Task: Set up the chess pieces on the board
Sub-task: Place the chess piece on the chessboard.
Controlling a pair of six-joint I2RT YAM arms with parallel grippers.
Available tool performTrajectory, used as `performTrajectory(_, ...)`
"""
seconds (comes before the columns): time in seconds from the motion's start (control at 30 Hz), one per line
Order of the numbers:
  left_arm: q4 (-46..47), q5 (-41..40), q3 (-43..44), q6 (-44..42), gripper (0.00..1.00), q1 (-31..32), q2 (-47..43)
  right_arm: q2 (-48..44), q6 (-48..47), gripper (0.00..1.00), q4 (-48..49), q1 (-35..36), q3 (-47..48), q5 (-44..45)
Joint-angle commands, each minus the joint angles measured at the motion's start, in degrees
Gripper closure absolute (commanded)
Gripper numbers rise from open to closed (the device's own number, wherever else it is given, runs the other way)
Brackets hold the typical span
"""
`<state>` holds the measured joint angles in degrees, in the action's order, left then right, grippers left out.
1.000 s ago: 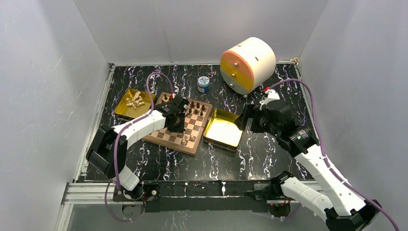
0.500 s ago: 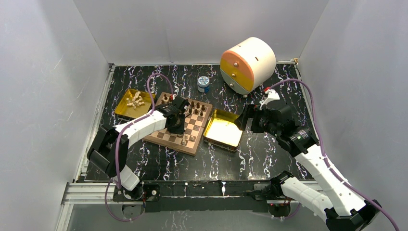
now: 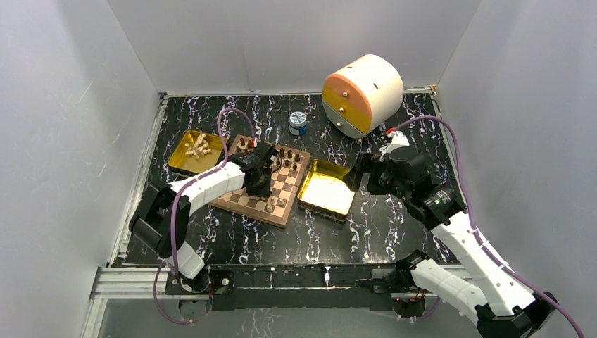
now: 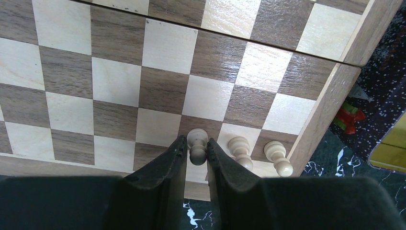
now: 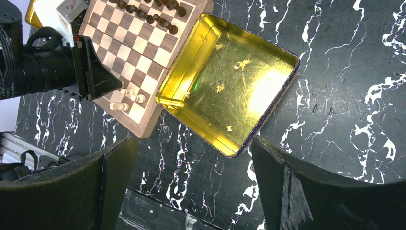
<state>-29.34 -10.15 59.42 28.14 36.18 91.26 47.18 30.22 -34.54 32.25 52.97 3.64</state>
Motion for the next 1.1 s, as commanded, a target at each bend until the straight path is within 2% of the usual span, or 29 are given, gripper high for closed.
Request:
performTrajectory(0.0,-0.87,-1.61,-0.04,0.08,0.78,0.38,-0.02,-1.25,0.28,0.01,2.72,-0.22,-0.22,-0.56)
performTrajectory(0.33,-1.33,-3.51,0.43,-0.72,0.78,0.55,0.56,-1.3,0.46,0.01,2.99,-0.26,-0.41,-1.08)
performTrajectory(1.07,-1.27,-1.75,1.51,-0.55,0.77,0.55,0.58,-1.6,0.87,0.01,2.95,-0.18,-0.26,-1.34)
